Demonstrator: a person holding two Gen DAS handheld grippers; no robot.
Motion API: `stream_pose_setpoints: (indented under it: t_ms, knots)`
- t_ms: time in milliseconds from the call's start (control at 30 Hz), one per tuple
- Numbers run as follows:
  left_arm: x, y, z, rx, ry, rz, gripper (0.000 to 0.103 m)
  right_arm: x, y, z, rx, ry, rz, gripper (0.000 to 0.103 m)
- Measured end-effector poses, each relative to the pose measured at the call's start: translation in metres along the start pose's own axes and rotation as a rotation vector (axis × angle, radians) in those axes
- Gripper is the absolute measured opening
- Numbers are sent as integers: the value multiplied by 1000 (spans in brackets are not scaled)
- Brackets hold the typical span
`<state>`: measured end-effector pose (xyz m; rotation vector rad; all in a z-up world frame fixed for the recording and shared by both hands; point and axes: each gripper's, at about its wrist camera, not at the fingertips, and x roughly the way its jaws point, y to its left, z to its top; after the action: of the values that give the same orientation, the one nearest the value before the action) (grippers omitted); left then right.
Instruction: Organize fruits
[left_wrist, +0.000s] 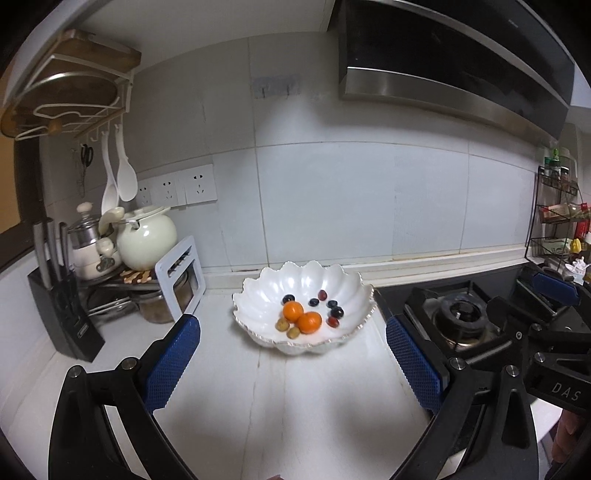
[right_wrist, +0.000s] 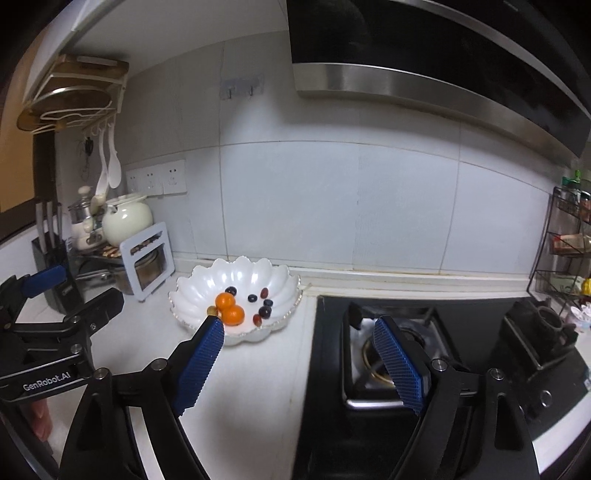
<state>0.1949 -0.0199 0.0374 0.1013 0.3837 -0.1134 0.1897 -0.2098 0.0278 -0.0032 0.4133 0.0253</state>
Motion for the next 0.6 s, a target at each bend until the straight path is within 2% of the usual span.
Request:
stream_pose_setpoints:
  t_ms: [100, 333, 600]
  knots:
    - [-20, -6, -9, -3, 4, -1, 103, -18, -3, -9, 10, -16, 2, 85]
    - [-64, -10, -31, -23, 10, -2, 103, -57, -7, -36, 28, 6, 17, 84]
    - [-98, -11, -55, -22, 32, 1, 103, -94, -3, -61, 20, 18, -2, 84]
